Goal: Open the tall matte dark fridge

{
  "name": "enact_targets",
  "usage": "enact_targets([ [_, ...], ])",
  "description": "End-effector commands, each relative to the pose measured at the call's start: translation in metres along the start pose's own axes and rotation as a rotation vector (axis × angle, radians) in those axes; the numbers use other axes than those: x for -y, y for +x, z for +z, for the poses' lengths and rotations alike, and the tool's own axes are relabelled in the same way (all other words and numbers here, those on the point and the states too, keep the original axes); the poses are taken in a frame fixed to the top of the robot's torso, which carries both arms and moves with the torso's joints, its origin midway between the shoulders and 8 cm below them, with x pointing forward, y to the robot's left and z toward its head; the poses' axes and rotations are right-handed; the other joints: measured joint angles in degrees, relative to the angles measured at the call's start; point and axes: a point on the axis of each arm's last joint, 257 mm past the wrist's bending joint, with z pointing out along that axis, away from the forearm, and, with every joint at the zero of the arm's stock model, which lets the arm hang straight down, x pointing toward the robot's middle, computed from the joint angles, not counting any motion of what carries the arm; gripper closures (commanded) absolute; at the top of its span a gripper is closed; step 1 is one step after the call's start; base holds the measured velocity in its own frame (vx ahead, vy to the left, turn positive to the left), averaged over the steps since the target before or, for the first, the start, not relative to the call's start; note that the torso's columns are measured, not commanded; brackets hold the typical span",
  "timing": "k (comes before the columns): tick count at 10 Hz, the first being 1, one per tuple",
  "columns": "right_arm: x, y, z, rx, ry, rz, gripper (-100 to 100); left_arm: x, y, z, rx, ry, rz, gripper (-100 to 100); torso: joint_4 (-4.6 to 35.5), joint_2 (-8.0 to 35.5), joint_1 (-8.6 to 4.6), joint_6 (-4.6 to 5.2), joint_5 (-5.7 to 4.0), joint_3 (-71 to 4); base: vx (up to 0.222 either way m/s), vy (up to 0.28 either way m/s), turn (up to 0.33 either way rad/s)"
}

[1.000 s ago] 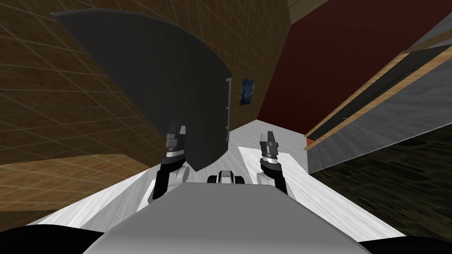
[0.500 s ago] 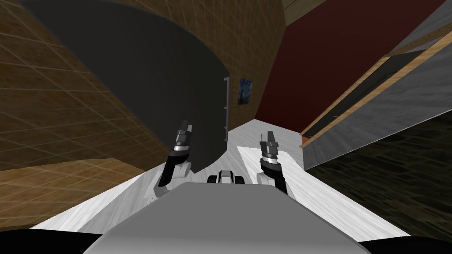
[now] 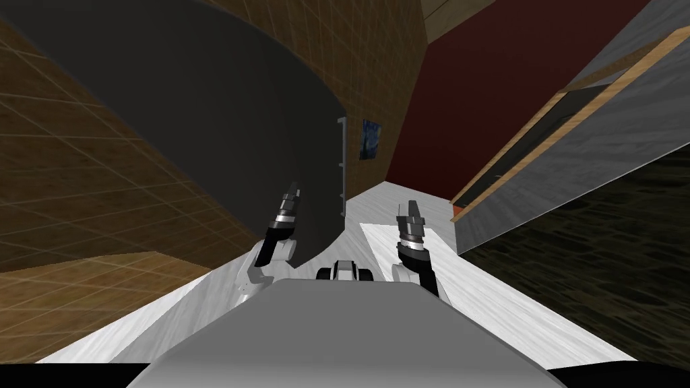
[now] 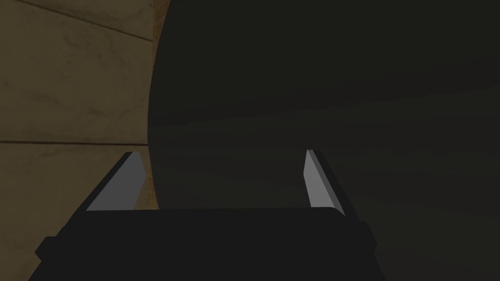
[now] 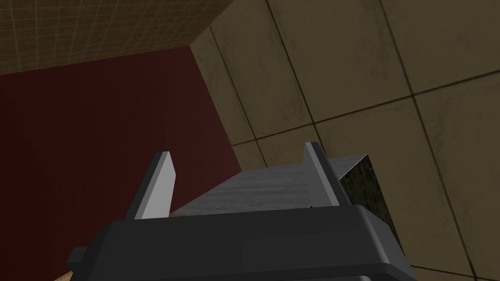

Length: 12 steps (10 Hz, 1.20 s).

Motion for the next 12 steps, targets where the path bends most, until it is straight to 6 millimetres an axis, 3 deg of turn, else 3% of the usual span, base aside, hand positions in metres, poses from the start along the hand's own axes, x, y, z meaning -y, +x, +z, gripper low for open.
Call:
enact_targets([
  [1, 0.0, 0.0, 0.0, 0.0, 0.0, 0.0, 0, -0.013, 0.01, 0.012, -0.023, -0.04, 0.019, -100, 0.0, 0.0, 0.01, -0.03, 0.0, 0.0, 0.014, 0.01, -0.074],
  [7, 0.0, 0.0, 0.0, 0.0, 0.0, 0.0, 0, -0.04, 0.034, 0.048, -0.068, -0.122, 0.069, -100, 0.0, 0.0, 0.02, -0.03, 0.01, 0.0, 0.016, 0.011, -0.089],
  [12, 0.0, 0.0, 0.0, 0.0, 0.0, 0.0, 0, -0.055, 0.047, 0.066, -0.092, -0.176, 0.098, -100, 0.0, 0.0, 0.0, 0.01, 0.0, 0.0, 0.013, 0.01, -0.066],
])
